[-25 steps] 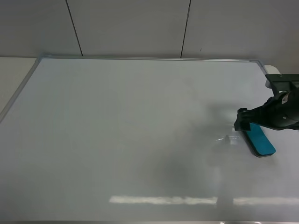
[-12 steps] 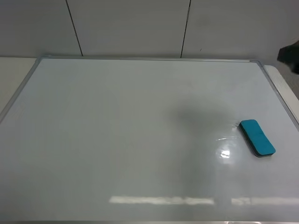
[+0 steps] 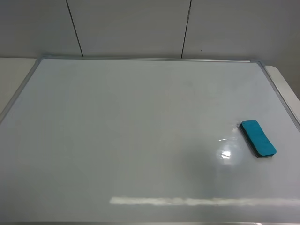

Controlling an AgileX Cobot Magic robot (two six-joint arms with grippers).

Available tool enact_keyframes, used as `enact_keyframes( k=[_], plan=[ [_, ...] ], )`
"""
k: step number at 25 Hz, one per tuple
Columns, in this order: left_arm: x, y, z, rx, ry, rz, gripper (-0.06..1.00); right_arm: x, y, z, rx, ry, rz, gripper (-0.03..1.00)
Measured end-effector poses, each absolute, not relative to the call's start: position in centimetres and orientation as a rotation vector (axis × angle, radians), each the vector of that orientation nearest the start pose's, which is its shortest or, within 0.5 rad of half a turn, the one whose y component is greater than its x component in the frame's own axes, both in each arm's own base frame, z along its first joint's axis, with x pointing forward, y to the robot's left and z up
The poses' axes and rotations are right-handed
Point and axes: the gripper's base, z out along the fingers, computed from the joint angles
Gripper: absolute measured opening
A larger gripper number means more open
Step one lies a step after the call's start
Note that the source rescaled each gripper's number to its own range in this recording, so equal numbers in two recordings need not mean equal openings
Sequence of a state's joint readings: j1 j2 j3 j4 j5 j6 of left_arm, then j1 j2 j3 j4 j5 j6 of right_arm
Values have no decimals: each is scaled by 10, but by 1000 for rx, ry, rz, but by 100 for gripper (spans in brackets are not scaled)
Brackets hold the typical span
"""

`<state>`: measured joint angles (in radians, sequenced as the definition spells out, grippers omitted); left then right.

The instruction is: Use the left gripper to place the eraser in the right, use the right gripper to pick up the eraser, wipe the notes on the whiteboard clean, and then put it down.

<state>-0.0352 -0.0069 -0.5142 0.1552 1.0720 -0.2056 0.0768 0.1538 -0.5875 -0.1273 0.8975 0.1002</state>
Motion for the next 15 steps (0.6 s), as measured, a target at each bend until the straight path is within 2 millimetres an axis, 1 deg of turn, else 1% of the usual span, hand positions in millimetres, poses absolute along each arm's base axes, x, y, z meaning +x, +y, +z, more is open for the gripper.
enact_keyframes(
  k=[2, 4, 7, 9, 13, 15],
  plan=[
    [-8, 13, 281, -182, 2017, 33, 100, 7, -9, 306, 24, 2023, -39, 100],
    [-8, 13, 281, -182, 2017, 33, 100, 1, -10, 298, 32, 2092, -46, 100],
    [-8, 13, 281, -182, 2017, 33, 100, -3, -10, 285, 35, 2154, -49, 100],
    [-8, 13, 281, -182, 2017, 33, 100, -6, -10, 282, 30, 2145, -46, 100],
    [-8, 13, 281, -182, 2017, 33, 100, -13, -11, 281, 25, 2091, -45, 100],
    [-8, 13, 281, -182, 2017, 33, 100, -13, -11, 281, 25, 2085, -44, 100]
  ],
)
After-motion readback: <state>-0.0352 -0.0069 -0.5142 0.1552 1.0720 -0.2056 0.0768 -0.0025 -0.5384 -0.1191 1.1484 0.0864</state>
